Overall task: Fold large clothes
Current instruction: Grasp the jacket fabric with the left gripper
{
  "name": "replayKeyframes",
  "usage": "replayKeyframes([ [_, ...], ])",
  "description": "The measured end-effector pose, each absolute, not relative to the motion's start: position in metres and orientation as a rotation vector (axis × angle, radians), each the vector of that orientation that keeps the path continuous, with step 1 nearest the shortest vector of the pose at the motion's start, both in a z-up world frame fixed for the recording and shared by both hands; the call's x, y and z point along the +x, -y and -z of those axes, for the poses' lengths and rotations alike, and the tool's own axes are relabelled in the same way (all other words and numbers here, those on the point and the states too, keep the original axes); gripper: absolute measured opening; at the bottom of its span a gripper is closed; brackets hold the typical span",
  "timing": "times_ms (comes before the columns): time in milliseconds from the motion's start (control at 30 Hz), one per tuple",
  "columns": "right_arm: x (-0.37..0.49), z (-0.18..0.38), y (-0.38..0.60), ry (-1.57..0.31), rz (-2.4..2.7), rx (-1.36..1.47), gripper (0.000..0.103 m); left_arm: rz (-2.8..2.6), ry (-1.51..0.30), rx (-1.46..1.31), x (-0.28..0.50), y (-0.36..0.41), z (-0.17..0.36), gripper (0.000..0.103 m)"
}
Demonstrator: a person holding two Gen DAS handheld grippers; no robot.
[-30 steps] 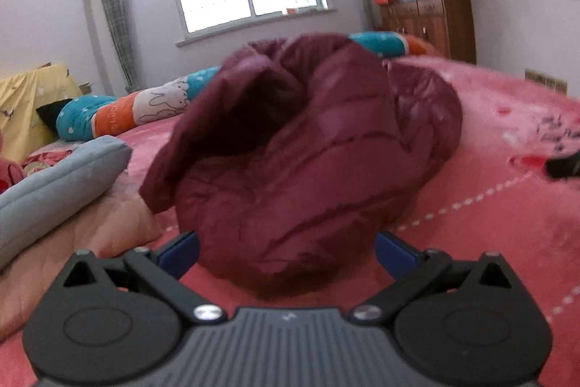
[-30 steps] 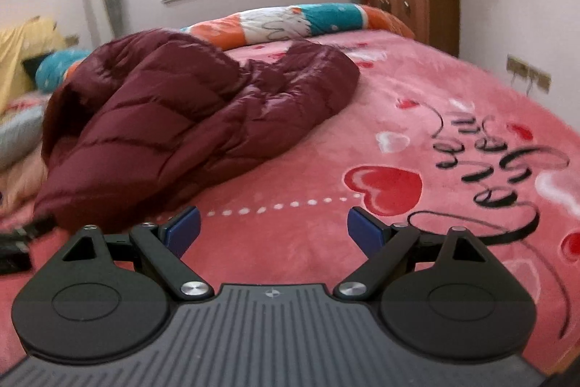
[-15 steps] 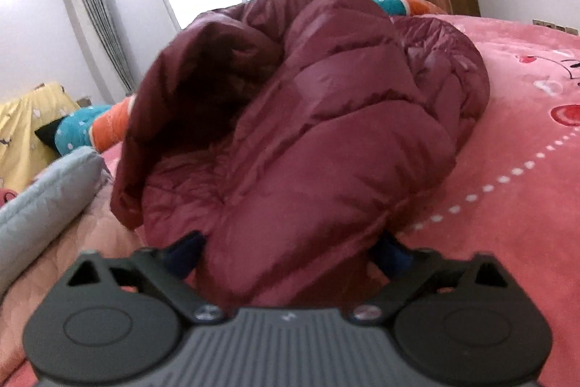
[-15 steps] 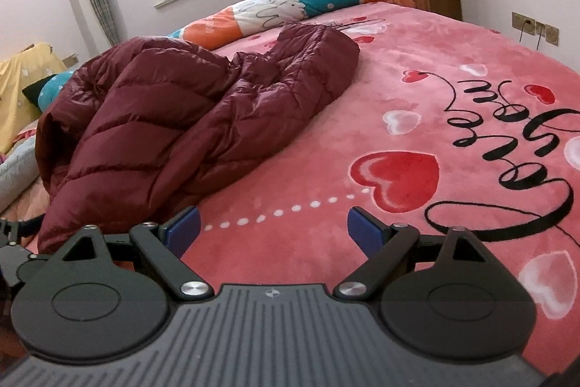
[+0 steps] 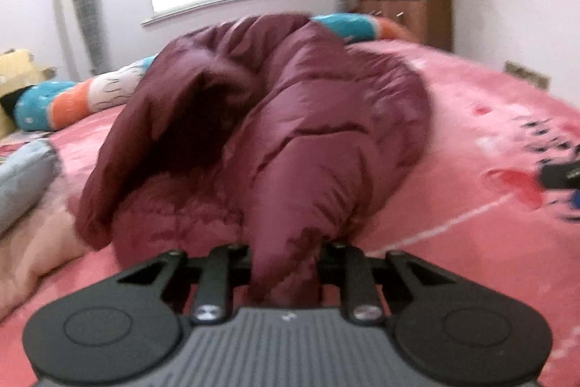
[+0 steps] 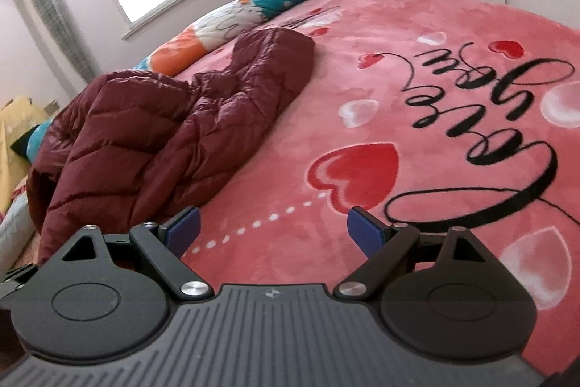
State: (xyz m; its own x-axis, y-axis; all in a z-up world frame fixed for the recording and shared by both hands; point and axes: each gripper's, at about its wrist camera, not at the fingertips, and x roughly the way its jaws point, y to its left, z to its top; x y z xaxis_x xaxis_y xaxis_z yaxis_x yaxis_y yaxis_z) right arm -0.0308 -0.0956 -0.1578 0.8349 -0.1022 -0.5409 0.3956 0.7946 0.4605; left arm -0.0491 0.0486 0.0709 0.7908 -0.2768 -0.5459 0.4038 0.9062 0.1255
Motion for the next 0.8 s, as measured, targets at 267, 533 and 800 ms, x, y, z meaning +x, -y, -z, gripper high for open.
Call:
replayKeyframes([
  [267, -0.047, 0.159, 0.110, -0.503, 0.334, 0.640, 0.103, 0.617, -0.525, 0.161, -0.100, -0.014, -0.099, 0.019],
  [533, -0.075, 0.164, 0.131, -0.474, 0.415, 0.718, 0.103, 0.744, -0.535, 0.092, -0.134, 0.001, -0.114, 0.019],
  [800, -0.069, 0.170, 0.139, -0.480, 0.389, 0.762, 0.103, 0.713, -0.545, -0.079, -0.113, -0.037, -0.143, 0.019],
])
